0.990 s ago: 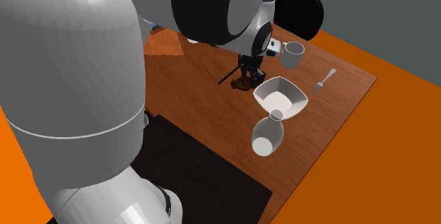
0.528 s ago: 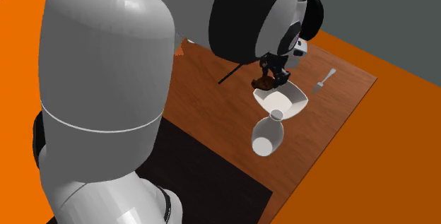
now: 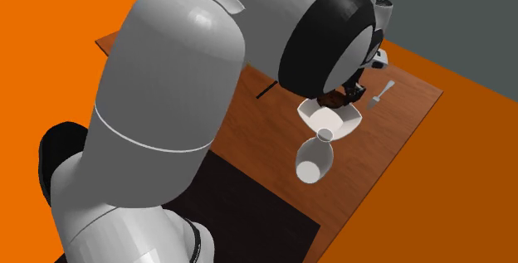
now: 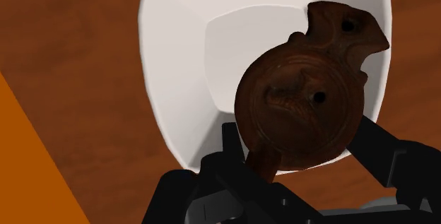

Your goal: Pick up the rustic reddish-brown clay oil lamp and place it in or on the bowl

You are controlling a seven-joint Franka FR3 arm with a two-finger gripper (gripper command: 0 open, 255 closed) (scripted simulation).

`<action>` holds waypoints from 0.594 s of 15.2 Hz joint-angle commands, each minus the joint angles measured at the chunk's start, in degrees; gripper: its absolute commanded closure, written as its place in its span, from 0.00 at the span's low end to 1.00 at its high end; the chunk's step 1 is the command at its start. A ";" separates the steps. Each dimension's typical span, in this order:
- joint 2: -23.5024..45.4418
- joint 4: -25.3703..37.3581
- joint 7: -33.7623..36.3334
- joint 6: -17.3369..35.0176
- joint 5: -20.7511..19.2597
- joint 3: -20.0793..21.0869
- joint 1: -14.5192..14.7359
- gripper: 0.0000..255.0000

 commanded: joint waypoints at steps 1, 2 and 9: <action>1.25 0.47 0.01 0.79 -0.12 -0.11 0.04 1.00; 1.82 0.57 0.06 1.26 -0.19 -0.17 0.08 1.00; 5.98 1.63 0.40 4.36 -0.62 -0.59 0.37 1.00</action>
